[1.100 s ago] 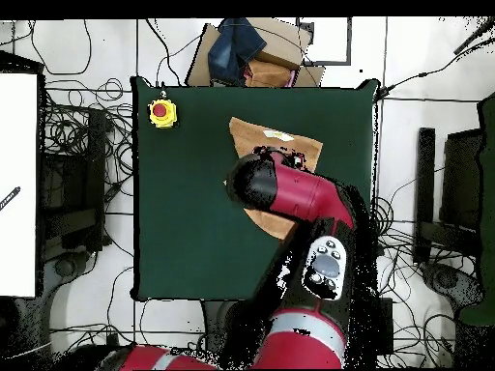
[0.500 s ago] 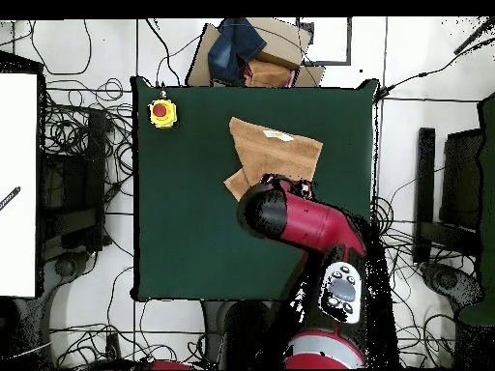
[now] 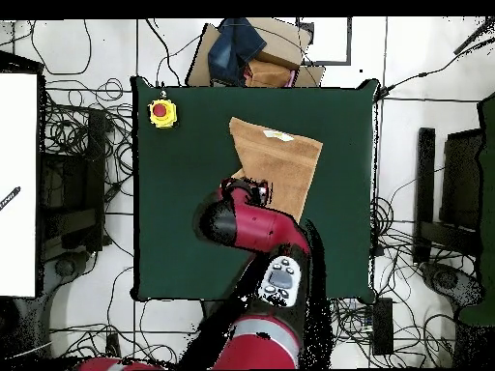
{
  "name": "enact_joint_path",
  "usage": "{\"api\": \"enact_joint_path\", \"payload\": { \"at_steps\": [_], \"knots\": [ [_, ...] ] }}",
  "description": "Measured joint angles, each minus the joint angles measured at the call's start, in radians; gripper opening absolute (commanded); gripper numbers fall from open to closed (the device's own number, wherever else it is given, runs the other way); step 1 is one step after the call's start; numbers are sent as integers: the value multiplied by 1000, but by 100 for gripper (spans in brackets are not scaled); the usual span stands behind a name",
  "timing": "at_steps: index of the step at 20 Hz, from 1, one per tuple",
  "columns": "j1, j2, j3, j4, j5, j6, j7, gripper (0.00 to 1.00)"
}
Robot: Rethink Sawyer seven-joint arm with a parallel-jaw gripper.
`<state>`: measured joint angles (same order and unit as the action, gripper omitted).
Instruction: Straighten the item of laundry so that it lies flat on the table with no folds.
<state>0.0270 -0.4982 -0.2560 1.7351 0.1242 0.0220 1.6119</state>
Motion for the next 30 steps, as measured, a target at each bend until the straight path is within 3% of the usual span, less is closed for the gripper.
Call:
{"api": "enact_joint_path", "payload": {
  "at_steps": [8,13,22,30],
  "knots": [
    [46,34,1,32,66,-49,23,100],
    [6,22,1,80,59,-63,23,100],
    [-146,-35,1,222,-8,-154,23,100],
    [-92,-37,1,248,3,-165,23,100]
  ]
}}
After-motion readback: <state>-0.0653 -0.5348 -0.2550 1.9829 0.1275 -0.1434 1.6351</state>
